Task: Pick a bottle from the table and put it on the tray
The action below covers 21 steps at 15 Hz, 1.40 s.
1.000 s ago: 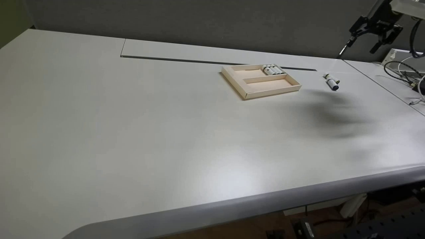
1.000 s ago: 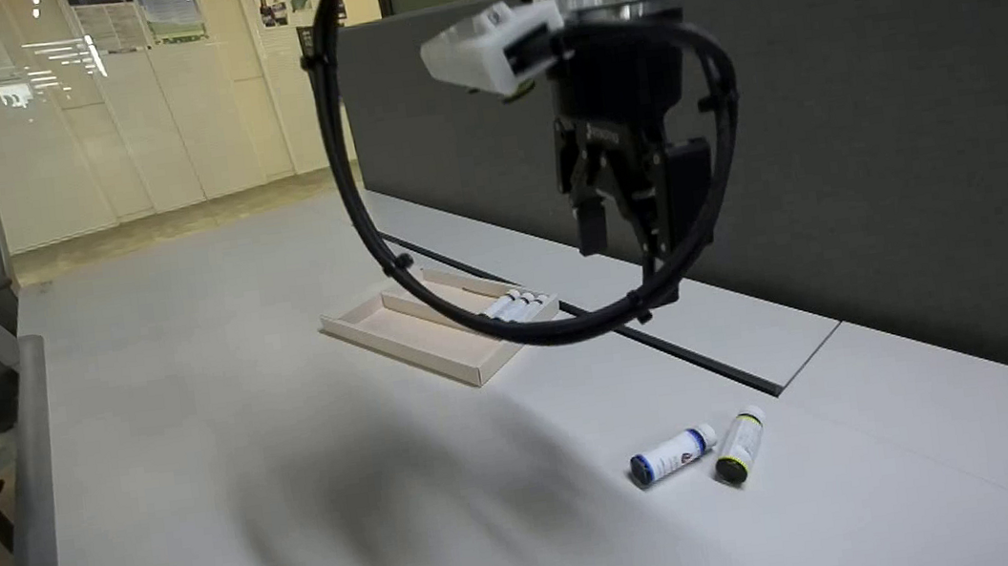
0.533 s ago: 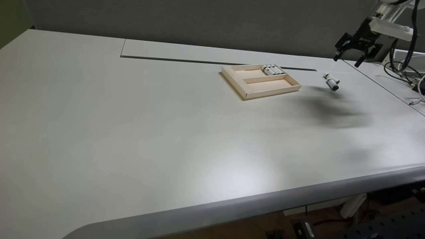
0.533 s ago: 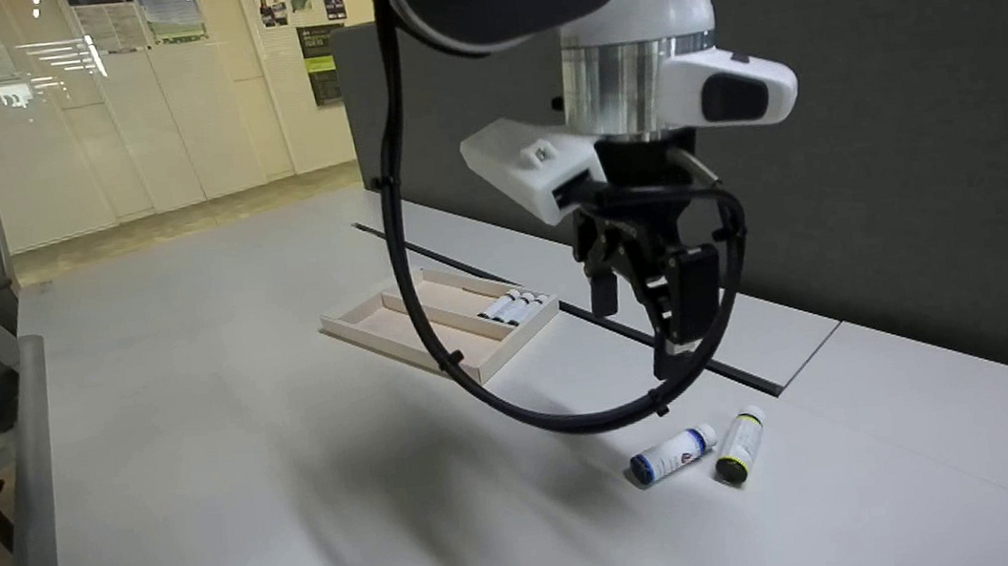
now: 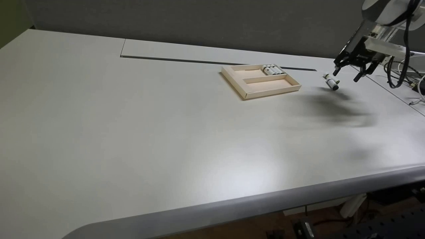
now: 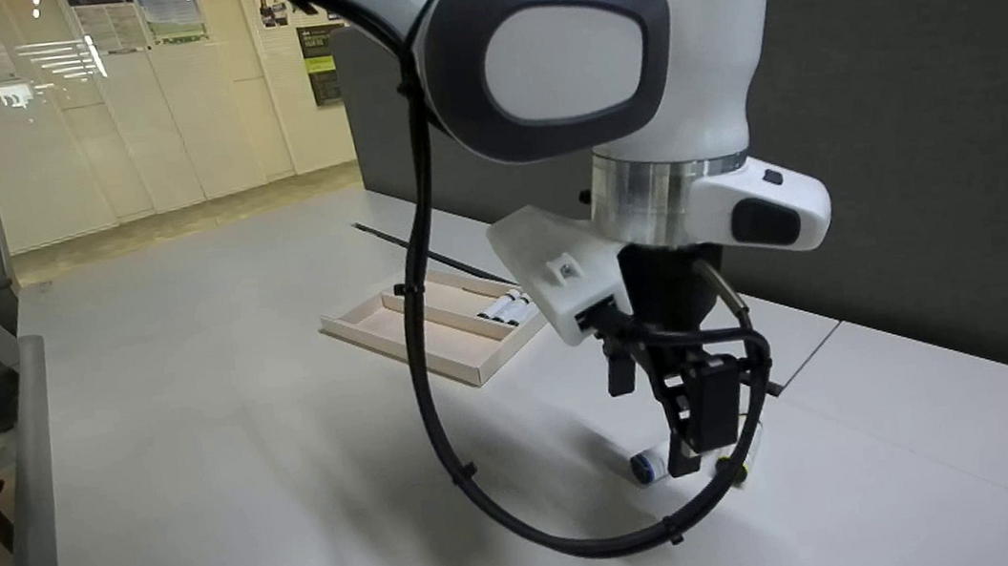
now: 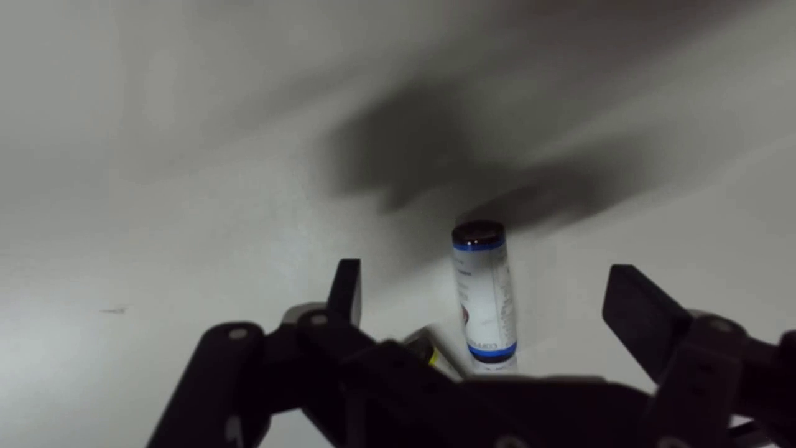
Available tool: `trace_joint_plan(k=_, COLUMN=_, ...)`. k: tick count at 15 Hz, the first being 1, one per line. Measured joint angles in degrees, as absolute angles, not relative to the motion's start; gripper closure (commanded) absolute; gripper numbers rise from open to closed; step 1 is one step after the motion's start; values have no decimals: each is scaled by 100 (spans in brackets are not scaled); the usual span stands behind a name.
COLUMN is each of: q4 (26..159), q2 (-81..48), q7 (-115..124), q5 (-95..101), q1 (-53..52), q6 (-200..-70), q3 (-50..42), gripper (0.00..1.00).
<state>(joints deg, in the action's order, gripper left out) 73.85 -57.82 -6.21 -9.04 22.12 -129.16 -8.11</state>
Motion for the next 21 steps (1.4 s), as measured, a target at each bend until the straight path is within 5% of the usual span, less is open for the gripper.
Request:
trace_joint_plan(k=11, q4=7279, q2=-5981, q7=-630, q5=-906, q1=2209, q6=-12950, q3=-778, gripper=0)
trace_joint_plan(k=12, q4=7207, q2=-6072, q7=-627, q5=-907, q1=2209, q6=-12957, q3=-774, gripper=25)
trace_joint_plan(k=21, q4=6575, q2=-6623, q7=-604, q5=-900, q1=2195, q6=-13209, q3=-717, gripper=83)
